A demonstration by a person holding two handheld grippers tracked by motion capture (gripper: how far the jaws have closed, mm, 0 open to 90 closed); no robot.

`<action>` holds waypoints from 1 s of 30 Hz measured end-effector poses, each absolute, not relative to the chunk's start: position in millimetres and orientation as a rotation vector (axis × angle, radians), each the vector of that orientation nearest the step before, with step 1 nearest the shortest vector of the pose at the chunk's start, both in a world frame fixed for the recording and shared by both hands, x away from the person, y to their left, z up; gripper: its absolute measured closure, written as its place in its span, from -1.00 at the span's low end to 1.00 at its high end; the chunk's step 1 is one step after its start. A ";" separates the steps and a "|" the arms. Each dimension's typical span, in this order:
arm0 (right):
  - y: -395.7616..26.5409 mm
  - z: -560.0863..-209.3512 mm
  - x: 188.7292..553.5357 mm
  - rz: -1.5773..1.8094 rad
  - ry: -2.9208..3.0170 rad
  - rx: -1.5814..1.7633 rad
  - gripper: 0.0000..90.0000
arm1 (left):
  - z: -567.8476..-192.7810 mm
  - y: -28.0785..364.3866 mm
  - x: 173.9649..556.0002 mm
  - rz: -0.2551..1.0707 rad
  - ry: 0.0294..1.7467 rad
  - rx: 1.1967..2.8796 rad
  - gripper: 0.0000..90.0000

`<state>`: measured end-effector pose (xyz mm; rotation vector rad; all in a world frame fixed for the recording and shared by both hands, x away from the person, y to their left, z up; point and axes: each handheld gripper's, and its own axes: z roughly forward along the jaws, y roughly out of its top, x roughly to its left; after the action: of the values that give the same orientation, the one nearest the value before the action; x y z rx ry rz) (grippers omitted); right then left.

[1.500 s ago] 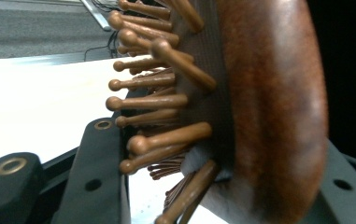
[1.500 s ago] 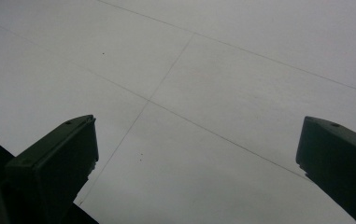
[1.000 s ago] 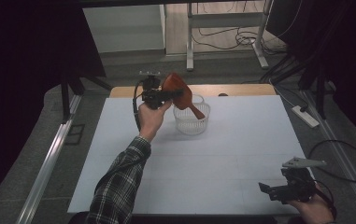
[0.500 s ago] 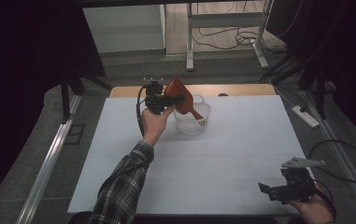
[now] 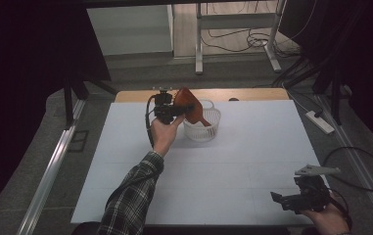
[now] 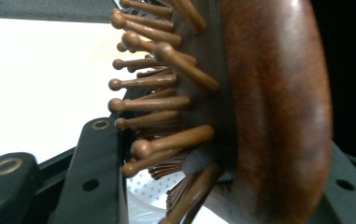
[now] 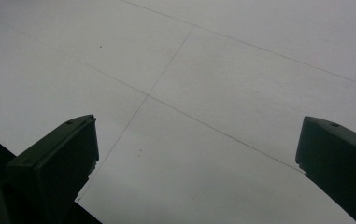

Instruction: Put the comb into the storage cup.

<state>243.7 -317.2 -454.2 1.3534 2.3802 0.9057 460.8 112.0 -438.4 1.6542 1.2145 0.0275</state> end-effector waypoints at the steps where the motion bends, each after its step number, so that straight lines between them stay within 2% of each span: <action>1: -317.1 -454.3 243.8 0.904 2.382 1.354 -1.00 | -439.0 112.6 460.5 0.028 1.217 1.652 0.15; 14: -315.7 -454.6 244.8 0.886 2.392 1.354 -1.00 | -448.8 121.6 460.0 0.023 1.263 1.633 0.00; 30: -315.1 -454.8 244.4 0.881 2.386 1.350 -1.00 | -451.3 120.4 458.5 0.092 1.257 1.676 -0.12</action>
<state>244.4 -315.1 -454.8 1.3503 2.3861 0.8813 458.5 120.4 -451.3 1.6759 1.2569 0.0920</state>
